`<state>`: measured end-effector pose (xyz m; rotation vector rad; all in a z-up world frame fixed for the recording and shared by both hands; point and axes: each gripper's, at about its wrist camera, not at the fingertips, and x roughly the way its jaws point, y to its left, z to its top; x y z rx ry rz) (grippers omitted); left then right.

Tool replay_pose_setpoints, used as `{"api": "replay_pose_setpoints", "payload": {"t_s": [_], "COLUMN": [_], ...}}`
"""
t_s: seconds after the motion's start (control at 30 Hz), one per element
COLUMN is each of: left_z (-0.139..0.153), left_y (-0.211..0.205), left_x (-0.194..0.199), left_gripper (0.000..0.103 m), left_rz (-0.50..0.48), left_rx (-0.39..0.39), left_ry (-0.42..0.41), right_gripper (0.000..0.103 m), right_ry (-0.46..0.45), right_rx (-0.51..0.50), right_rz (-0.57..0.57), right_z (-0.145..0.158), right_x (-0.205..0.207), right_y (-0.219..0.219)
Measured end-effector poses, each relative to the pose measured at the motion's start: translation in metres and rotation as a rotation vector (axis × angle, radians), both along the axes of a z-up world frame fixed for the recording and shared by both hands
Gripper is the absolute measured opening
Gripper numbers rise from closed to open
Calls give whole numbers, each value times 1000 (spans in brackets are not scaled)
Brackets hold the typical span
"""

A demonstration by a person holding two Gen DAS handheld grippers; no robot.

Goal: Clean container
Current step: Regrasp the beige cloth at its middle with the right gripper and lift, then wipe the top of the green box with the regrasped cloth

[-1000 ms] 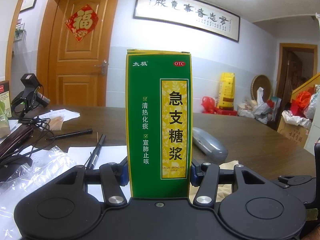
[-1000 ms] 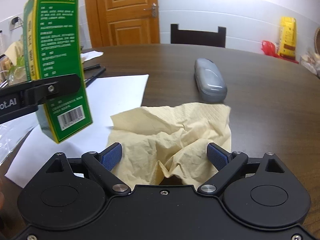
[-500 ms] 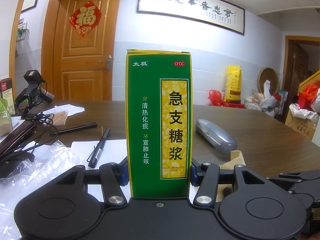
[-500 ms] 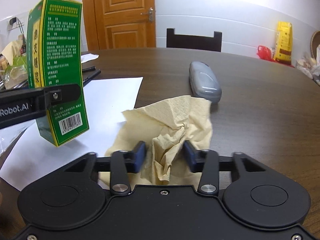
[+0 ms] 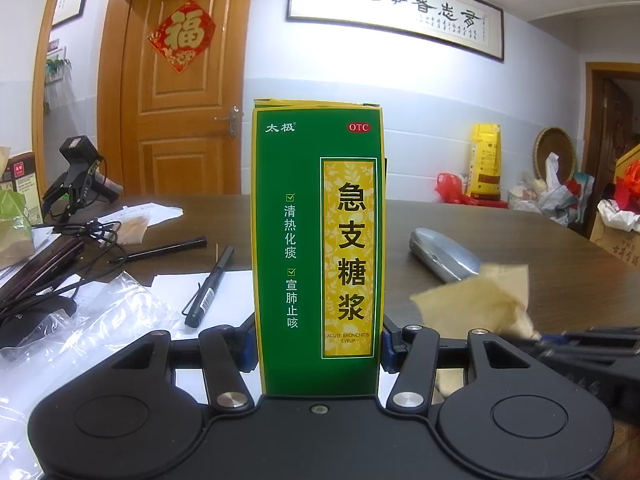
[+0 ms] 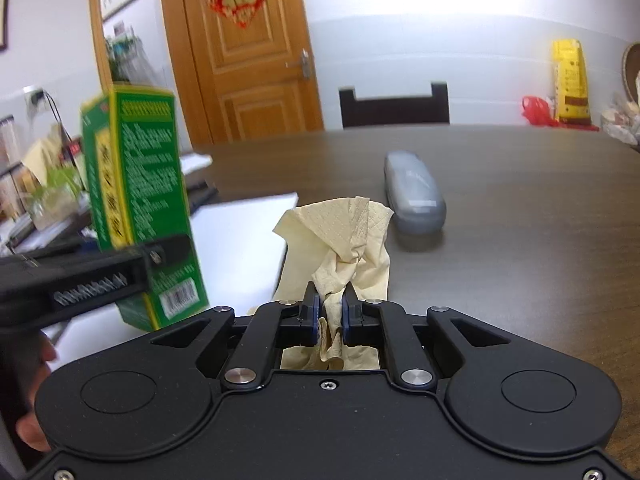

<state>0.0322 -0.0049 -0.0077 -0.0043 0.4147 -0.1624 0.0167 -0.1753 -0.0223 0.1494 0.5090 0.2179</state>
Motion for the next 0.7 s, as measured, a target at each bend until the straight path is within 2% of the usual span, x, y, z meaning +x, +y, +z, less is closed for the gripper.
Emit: {"api": "replay_pose_setpoints", "payload": {"t_s": [0.13, 0.33, 0.47, 0.57, 0.7], "left_z": [0, 2, 3, 4, 5], "left_y": [-3, -7, -11, -13, -17], "left_x": [-1, -4, -6, -9, -13], "left_gripper": [49, 49, 49, 49, 49], "left_rz": [21, 8, -4, -9, -21], "left_rx": [25, 38, 57, 69, 85], "left_ry": [-11, -31, -50, -69, -91], "right_gripper": [10, 10, 10, 10, 10], "right_ry": [-88, -229, -265, -264, -265], "right_rx": [30, 52, 52, 19, 26], "right_rz": [20, 123, 157, 167, 176], "right_z": [12, 42, 59, 61, 62], "right_x": [-12, -31, -33, -30, -29], "right_y": [-3, 1, 10, 18, 19]}}
